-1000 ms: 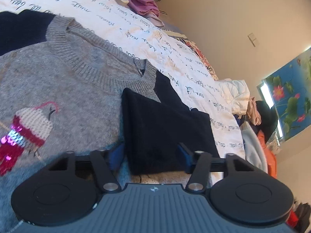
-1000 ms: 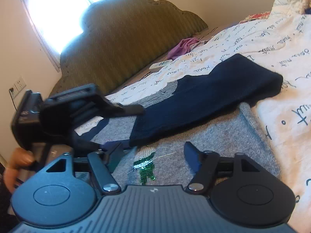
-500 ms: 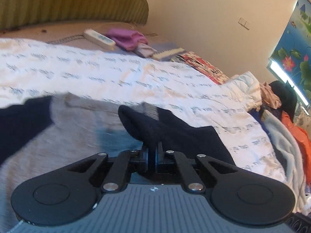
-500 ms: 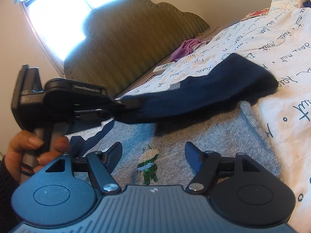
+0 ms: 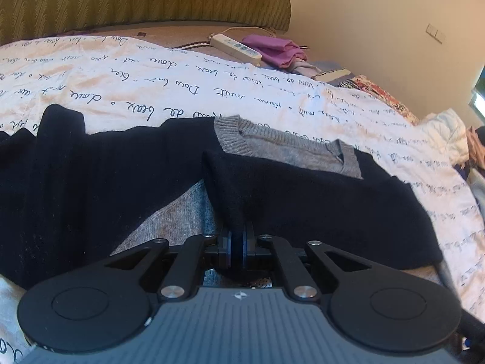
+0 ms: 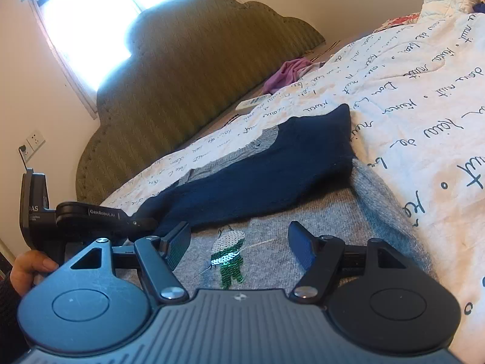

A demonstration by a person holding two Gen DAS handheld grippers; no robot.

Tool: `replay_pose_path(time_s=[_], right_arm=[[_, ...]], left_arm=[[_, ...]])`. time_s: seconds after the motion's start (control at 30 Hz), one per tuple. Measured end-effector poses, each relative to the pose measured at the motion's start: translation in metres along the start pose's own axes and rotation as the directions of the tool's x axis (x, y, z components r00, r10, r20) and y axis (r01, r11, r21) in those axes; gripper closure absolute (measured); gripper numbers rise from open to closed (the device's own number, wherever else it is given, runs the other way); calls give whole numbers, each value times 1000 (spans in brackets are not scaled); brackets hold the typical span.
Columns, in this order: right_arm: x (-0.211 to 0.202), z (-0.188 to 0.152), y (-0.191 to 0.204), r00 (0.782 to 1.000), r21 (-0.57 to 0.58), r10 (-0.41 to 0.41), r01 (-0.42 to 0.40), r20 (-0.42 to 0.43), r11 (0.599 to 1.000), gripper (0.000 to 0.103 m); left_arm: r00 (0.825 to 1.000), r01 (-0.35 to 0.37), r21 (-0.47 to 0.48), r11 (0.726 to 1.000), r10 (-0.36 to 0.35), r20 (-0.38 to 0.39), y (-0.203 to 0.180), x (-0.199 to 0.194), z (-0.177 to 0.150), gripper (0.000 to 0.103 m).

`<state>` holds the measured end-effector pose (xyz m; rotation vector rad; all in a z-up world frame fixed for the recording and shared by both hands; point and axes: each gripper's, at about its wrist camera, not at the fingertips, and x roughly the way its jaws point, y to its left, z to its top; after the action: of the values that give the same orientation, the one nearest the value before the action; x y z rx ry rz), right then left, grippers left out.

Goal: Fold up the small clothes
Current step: 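Fold both navy sleeves across the sweater body toward the collar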

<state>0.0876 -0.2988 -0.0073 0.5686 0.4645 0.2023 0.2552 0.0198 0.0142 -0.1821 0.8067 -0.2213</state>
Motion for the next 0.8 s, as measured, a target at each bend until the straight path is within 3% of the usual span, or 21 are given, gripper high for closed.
replay_pose_path(time_s=[0.23, 0.4, 0.5, 0.6, 0.8], right_arm=[[6, 2, 3, 1000, 6, -23, 23, -17, 1000, 33], [11, 0, 15, 994, -61, -97, 94, -46, 994, 33], [18, 0, 35, 979, -175, -196, 183, -62, 968, 33], [25, 0, 55, 943, -287, -328, 300, -56, 910, 33], [36, -4, 58, 927, -325, -367, 325, -76, 888, 23]], left_arm=[[1000, -19, 42, 999, 18, 9, -5, -1, -3, 97], [997, -71, 127, 989, 66, 39, -18, 0, -12, 97], [995, -88, 153, 984, 80, 54, -22, 1, -15, 97], [995, -91, 163, 982, 81, 65, -22, -1, -17, 97], [991, -114, 204, 972, 97, 93, -22, -6, -19, 96]])
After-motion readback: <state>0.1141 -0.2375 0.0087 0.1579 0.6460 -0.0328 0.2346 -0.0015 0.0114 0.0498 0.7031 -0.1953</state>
